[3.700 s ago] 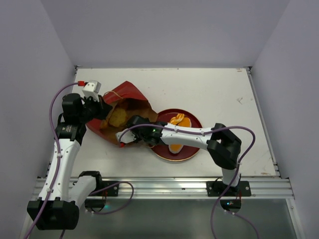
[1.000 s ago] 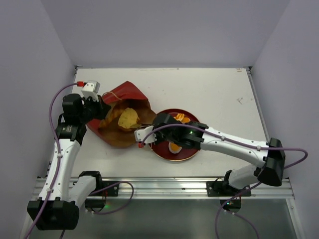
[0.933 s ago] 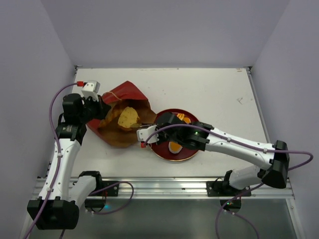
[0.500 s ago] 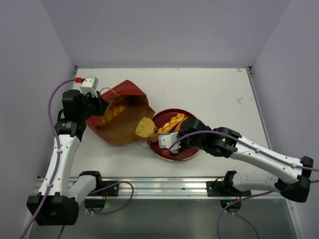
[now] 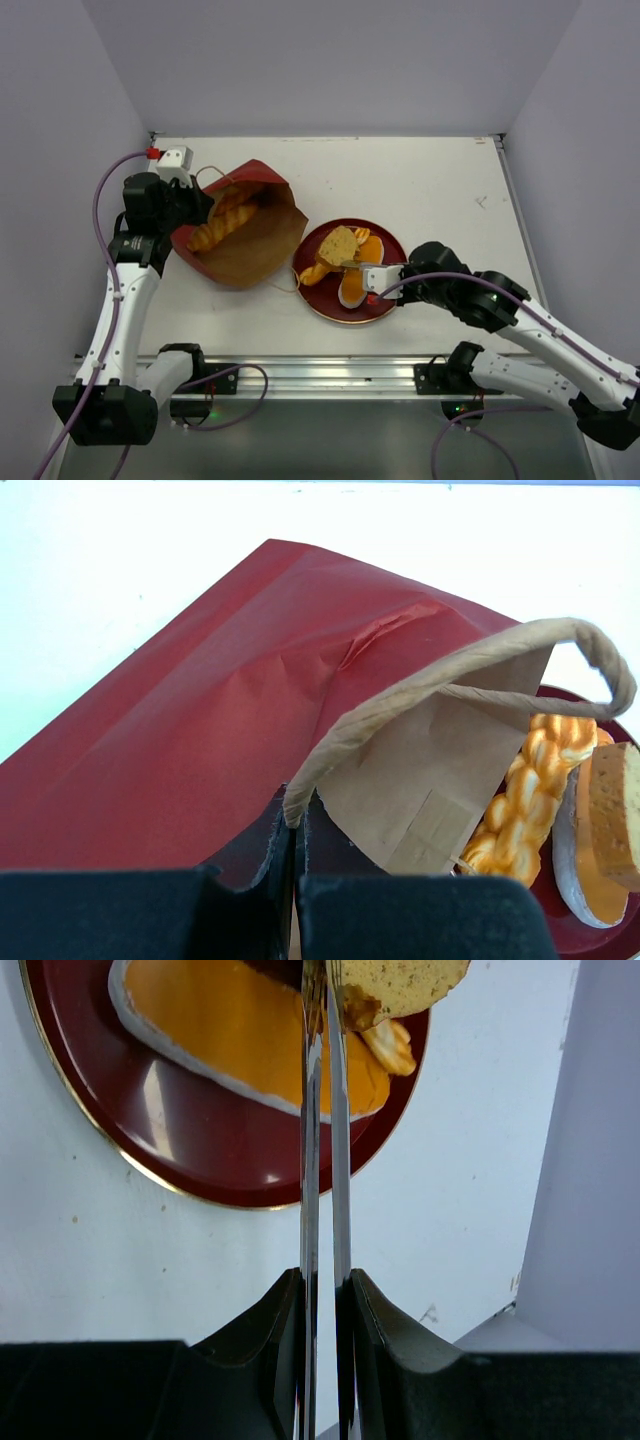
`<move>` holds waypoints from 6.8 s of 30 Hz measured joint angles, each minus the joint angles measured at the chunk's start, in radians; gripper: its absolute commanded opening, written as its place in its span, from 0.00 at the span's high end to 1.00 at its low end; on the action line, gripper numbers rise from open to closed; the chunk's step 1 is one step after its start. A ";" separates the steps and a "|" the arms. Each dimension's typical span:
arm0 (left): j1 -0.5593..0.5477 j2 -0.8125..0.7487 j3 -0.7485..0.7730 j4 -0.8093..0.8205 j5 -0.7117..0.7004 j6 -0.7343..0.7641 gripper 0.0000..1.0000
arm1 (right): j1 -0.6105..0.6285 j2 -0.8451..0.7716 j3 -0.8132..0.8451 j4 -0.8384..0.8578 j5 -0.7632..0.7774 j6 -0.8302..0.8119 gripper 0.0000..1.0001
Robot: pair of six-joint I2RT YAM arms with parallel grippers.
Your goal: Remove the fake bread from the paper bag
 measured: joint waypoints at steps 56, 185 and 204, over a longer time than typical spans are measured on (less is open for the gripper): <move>0.000 -0.008 0.013 -0.048 0.056 0.037 1.00 | 0.059 0.292 0.394 -0.086 -0.203 0.016 0.61; 0.000 -0.160 -0.101 -0.076 0.080 0.036 1.00 | 0.299 1.130 0.431 0.863 0.236 -0.097 0.54; 0.000 -0.157 -0.101 -0.077 0.123 0.035 1.00 | 0.296 1.119 0.373 0.972 0.229 -0.307 0.52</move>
